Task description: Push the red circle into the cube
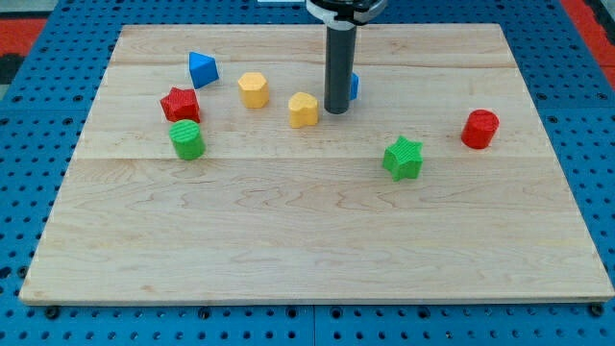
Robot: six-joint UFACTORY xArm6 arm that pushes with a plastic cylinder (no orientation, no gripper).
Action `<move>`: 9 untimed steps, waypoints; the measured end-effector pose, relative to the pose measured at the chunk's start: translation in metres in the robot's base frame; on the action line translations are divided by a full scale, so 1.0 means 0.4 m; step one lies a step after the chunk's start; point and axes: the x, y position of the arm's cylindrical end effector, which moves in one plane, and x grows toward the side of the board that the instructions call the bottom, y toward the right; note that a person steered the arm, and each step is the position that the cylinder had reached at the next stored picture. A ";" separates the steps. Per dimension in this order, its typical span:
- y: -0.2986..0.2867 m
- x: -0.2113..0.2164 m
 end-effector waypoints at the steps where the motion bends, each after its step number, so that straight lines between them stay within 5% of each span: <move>1: 0.000 -0.060; 2: 0.012 -0.088; 4: 0.551 -0.025; 5: 0.644 0.082; 8: 0.482 0.143; 9: 0.321 0.114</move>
